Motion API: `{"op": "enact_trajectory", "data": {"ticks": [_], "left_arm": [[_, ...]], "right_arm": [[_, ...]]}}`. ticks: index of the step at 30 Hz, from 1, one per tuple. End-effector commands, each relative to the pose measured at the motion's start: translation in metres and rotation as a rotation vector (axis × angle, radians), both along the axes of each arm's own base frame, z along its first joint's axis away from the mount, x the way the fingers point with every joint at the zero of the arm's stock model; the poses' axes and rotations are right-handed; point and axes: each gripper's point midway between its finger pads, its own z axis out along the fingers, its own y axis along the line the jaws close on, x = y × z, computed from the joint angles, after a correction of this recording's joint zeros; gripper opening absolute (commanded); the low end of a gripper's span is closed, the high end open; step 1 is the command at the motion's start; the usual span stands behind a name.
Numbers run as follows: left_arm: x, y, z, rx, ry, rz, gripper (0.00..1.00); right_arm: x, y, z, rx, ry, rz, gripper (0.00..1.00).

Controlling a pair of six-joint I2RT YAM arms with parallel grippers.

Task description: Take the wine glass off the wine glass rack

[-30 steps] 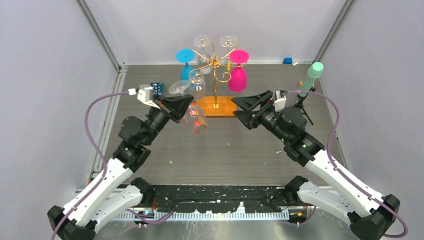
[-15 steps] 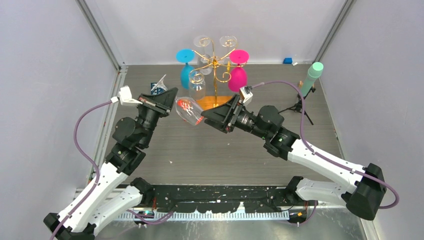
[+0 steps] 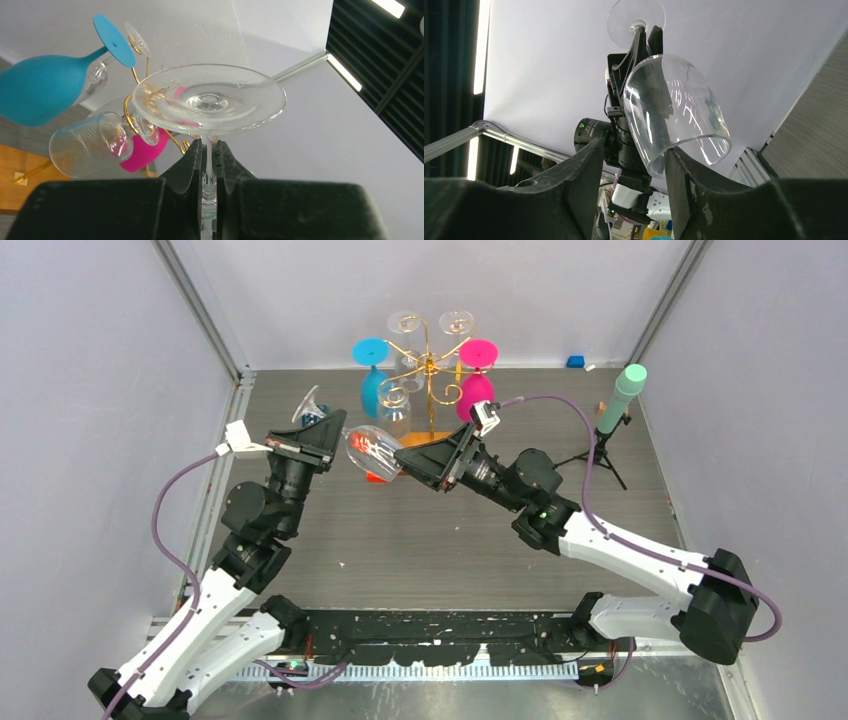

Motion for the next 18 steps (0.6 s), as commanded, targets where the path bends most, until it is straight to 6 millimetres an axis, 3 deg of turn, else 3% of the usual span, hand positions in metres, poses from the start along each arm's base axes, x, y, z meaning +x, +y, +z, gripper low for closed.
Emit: {"op": "enact_trajectory", "data": {"ticks": [1, 4, 12, 15, 18], "left_arm": [[-0.010, 0.009, 0.028, -0.128, -0.095, -0.005, 0.00], [-0.012, 0.011, 0.027, -0.150, -0.113, -0.004, 0.00], [-0.013, 0.014, 0.024, -0.169, -0.147, 0.005, 0.01], [-0.015, 0.014, 0.024, -0.169, -0.154, 0.001, 0.07], [-0.016, 0.013, 0.024, -0.160, -0.161, -0.001, 0.24]], "right_arm": [[-0.003, -0.002, 0.053, 0.189, -0.073, 0.014, 0.51], [-0.004, 0.001, 0.062, 0.238, -0.070, 0.039, 0.47], [0.000, 0.006, 0.060, 0.284, -0.034, 0.054, 0.26], [0.001, 0.005, 0.058, 0.288, -0.027, 0.050, 0.17], [0.003, 0.006, 0.056, 0.271, -0.014, 0.042, 0.14]]}}
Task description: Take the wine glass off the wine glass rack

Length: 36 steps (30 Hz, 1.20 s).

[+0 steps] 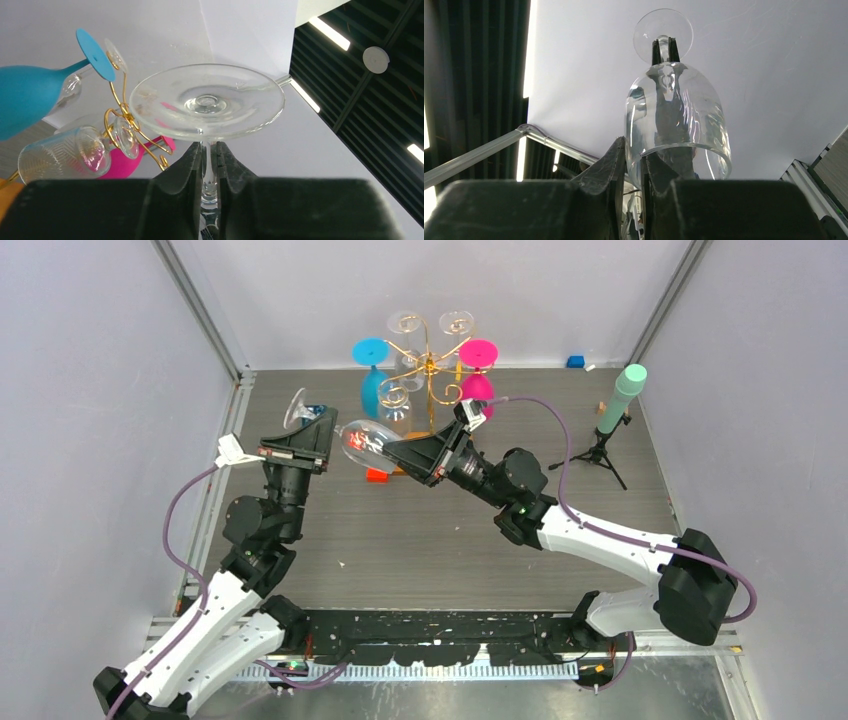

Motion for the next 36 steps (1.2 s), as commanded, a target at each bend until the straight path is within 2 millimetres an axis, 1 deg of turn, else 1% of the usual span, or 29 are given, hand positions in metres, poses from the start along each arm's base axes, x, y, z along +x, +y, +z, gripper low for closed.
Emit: {"op": "enact_trajectory", "data": {"ticks": [1, 4, 6, 9, 11, 17, 24, 27, 28, 29, 30, 31, 32, 33, 35, 36], "left_arm": [[-0.012, 0.000, 0.017, 0.001, -0.081, -0.020, 0.30], [-0.014, 0.000, 0.019, 0.022, -0.087, -0.019, 0.45], [-0.016, 0.000, 0.018, 0.036, -0.085, -0.020, 0.59], [-0.018, 0.000, 0.015, 0.058, -0.075, -0.020, 0.75], [-0.018, 0.000, 0.009, 0.073, -0.051, -0.022, 0.82], [-0.024, 0.005, -0.011, 0.100, 0.002, -0.022, 0.90], [-0.029, 0.015, -0.052, 0.187, 0.108, 0.007, 0.96], [-0.035, 0.016, -0.068, 0.235, 0.117, 0.000, 0.96], [-0.037, 0.016, -0.072, 0.258, 0.116, -0.004, 0.96], [-0.040, 0.016, -0.076, 0.291, 0.109, -0.004, 0.96], [-0.047, 0.018, -0.076, 0.333, 0.082, -0.006, 0.96], [-0.052, 0.019, -0.078, 0.394, 0.057, -0.004, 0.96], [-0.057, 0.022, -0.080, 0.444, 0.043, 0.005, 0.96], [-0.062, 0.026, -0.082, 0.490, 0.032, 0.018, 0.96], [-0.073, 0.035, -0.086, 0.587, 0.007, 0.047, 0.99], [-0.079, 0.040, -0.084, 0.614, -0.013, 0.059, 1.00]], "right_arm": [[-0.004, -0.011, 0.039, 0.099, -0.059, -0.028, 0.12], [-0.002, -0.011, 0.038, 0.094, -0.056, -0.039, 0.02], [-0.001, -0.012, 0.038, 0.096, -0.056, -0.049, 0.01], [0.002, -0.015, 0.041, 0.110, -0.064, -0.074, 0.00], [0.002, -0.016, 0.045, 0.114, -0.075, -0.082, 0.00], [0.004, -0.017, 0.050, 0.126, -0.086, -0.098, 0.00], [0.008, -0.022, 0.045, 0.109, -0.085, -0.142, 0.00], [0.009, -0.021, 0.040, 0.054, -0.096, -0.163, 0.00], [0.010, -0.019, 0.032, 0.000, -0.082, -0.165, 0.00], [0.010, -0.017, 0.034, -0.041, -0.113, -0.176, 0.00], [0.013, -0.013, 0.014, -0.149, -0.079, -0.180, 0.00], [0.014, -0.013, 0.016, -0.197, -0.114, -0.198, 0.00], [0.015, -0.012, 0.000, -0.279, -0.088, -0.195, 0.00], [0.014, -0.013, 0.000, -0.315, -0.116, -0.200, 0.00], [0.011, -0.017, -0.020, -0.449, -0.113, -0.191, 0.00], [0.008, -0.018, -0.018, -0.486, -0.149, -0.189, 0.00]]}}
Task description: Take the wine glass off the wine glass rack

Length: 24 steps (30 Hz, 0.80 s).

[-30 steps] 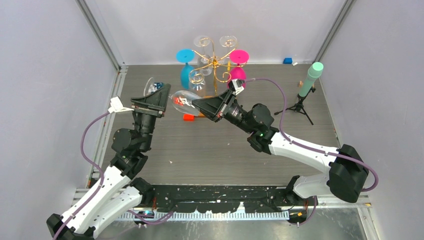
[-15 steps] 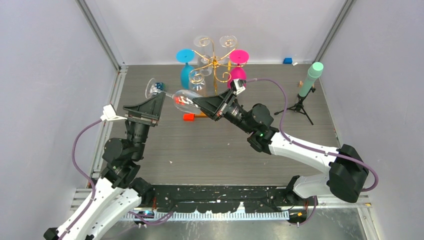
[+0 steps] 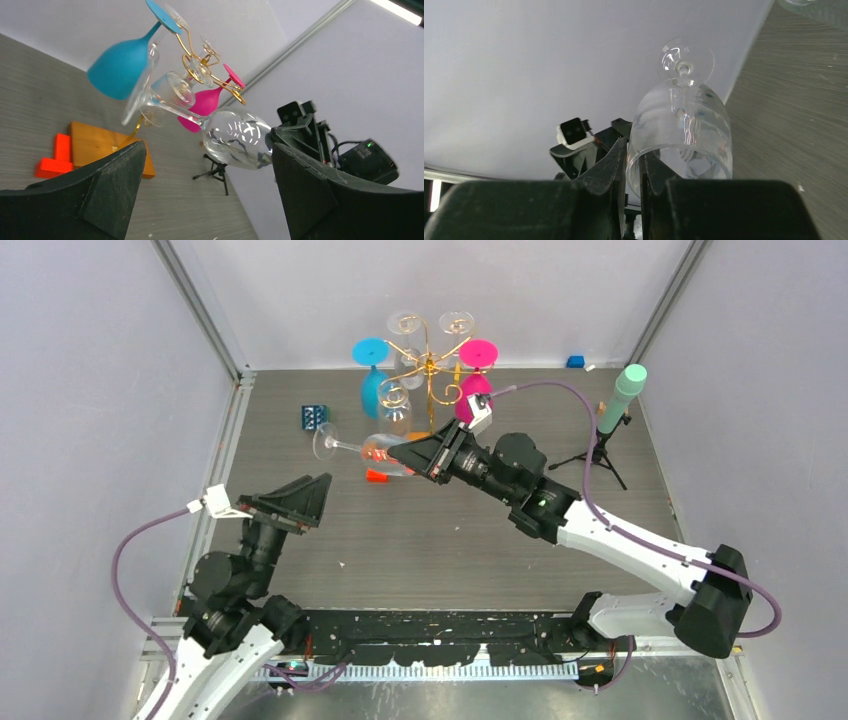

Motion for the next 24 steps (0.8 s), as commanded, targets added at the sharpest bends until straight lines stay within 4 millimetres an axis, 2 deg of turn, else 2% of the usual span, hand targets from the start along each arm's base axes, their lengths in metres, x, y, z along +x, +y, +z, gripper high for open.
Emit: {"op": "enact_trajectory", "data": {"ticks": [1, 3, 4, 5, 6, 7, 8, 9, 10, 11, 12, 13, 14, 16, 18, 24], "left_arm": [[-0.024, 0.017, -0.001, 0.247, -0.093, 0.034, 1.00], [-0.034, 0.024, 0.002, 0.299, -0.125, 0.042, 1.00], [-0.037, 0.027, 0.004, 0.318, -0.130, 0.046, 1.00], [-0.039, 0.028, 0.003, 0.339, -0.124, 0.046, 1.00], [-0.040, 0.029, 0.004, 0.359, -0.123, 0.046, 1.00], [-0.041, 0.029, 0.004, 0.382, -0.117, 0.043, 1.00], [-0.040, 0.029, 0.004, 0.408, -0.112, 0.044, 1.00], [-0.040, 0.030, 0.004, 0.428, -0.107, 0.046, 1.00], [-0.039, 0.030, 0.003, 0.448, -0.100, 0.047, 1.00], [-0.037, 0.029, 0.002, 0.466, -0.093, 0.048, 1.00], [-0.036, 0.029, 0.002, 0.480, -0.087, 0.048, 1.00], [-0.034, 0.028, 0.002, 0.488, -0.082, 0.049, 1.00], [-0.032, 0.027, 0.002, 0.494, -0.077, 0.046, 1.00], [-0.028, 0.021, 0.002, 0.509, -0.073, 0.032, 1.00], [-0.024, 0.015, 0.000, 0.527, -0.071, 0.014, 1.00], [-0.017, -0.027, -0.008, 0.629, -0.132, -0.159, 1.00]], "right_arm": [[-0.016, -0.020, 0.001, -0.242, -0.096, 0.002, 0.00], [-0.022, -0.027, -0.015, -0.349, -0.088, 0.023, 0.00], [-0.023, -0.031, -0.013, -0.387, -0.114, 0.024, 0.00], [-0.028, -0.039, -0.029, -0.460, -0.080, 0.035, 0.00], [-0.028, -0.045, -0.025, -0.498, -0.110, 0.030, 0.00], [-0.034, -0.055, -0.043, -0.586, -0.074, 0.040, 0.00], [-0.030, -0.064, -0.038, -0.632, -0.103, 0.011, 0.00], [-0.036, -0.079, -0.056, -0.729, -0.062, 0.015, 0.00], [-0.027, -0.094, -0.054, -0.794, -0.078, -0.059, 0.00], [-0.030, -0.113, -0.068, -0.892, -0.038, -0.075, 0.00], [-0.021, -0.132, -0.065, -0.962, -0.052, -0.163, 0.00], [-0.024, -0.153, -0.079, -1.074, -0.013, -0.185, 0.00], [-0.014, -0.173, -0.074, -1.145, -0.019, -0.284, 0.00], [-0.016, -0.215, -0.087, -1.339, 0.034, -0.363, 0.00], [-0.016, -0.241, -0.094, -1.451, 0.075, -0.425, 0.00], [-0.012, -0.278, -0.119, -1.530, 0.235, -0.486, 0.00]]}}
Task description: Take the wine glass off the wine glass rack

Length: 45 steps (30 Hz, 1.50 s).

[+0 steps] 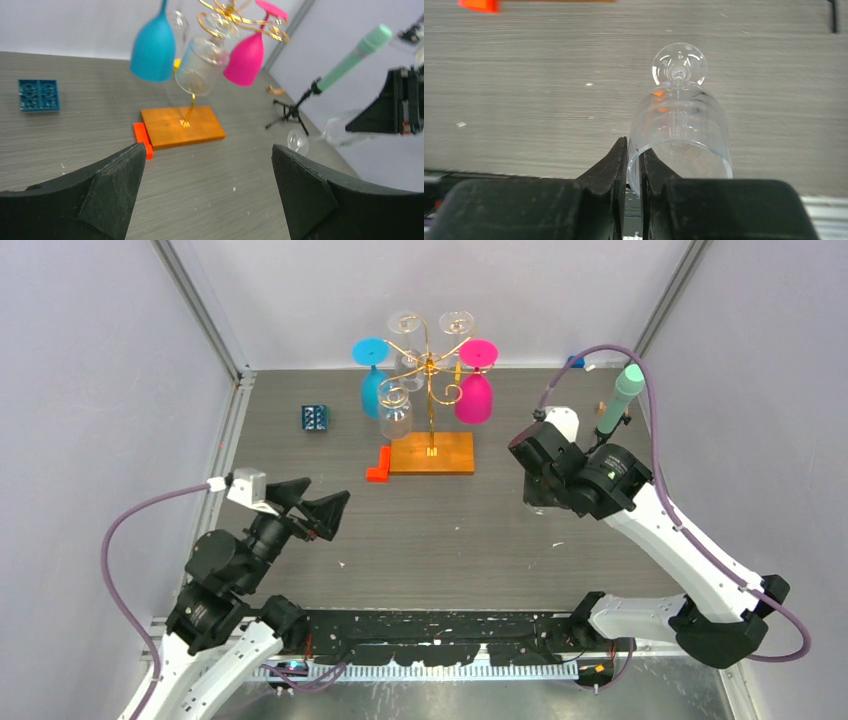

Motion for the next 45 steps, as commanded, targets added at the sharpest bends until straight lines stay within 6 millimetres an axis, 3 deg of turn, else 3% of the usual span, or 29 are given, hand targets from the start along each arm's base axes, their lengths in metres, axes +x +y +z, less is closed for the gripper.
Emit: {"op": "enact_trajectory", "data": {"ticks": [1, 4, 7, 15, 24, 30, 34, 38, 45], "left_arm": [[0.002, -0.029, 0.006, 0.087, -0.054, -0.140, 1.00], [0.014, -0.031, -0.004, 0.123, -0.024, -0.111, 1.00], [0.026, -0.035, -0.013, 0.127, -0.028, -0.095, 1.00], [0.035, -0.037, -0.026, 0.120, -0.015, -0.070, 1.00], [0.041, -0.037, -0.025, 0.105, -0.021, -0.051, 1.00], [0.057, -0.030, -0.029, 0.096, 0.017, 0.037, 1.00], [0.071, -0.024, -0.033, 0.118, 0.052, 0.105, 1.00], [0.079, -0.020, -0.033, 0.117, 0.075, 0.156, 1.00], [0.087, -0.028, -0.031, 0.115, 0.097, 0.148, 1.00]], "right_arm": [[0.002, -0.050, -0.016, -0.147, 0.048, -0.126, 0.00], [0.007, -0.068, -0.026, -0.130, 0.078, -0.201, 0.00], [0.008, -0.086, -0.048, -0.096, 0.147, -0.278, 0.00], [0.006, -0.101, -0.082, 0.025, 0.220, -0.356, 0.00], [0.012, -0.107, -0.090, 0.116, 0.199, -0.385, 0.00], [0.023, -0.115, -0.078, 0.107, 0.145, -0.404, 0.01], [0.027, -0.113, -0.087, 0.113, 0.200, -0.404, 0.02], [0.029, -0.114, -0.093, 0.110, 0.228, -0.413, 0.08], [0.036, -0.126, -0.084, 0.075, 0.191, -0.445, 0.36]]}}
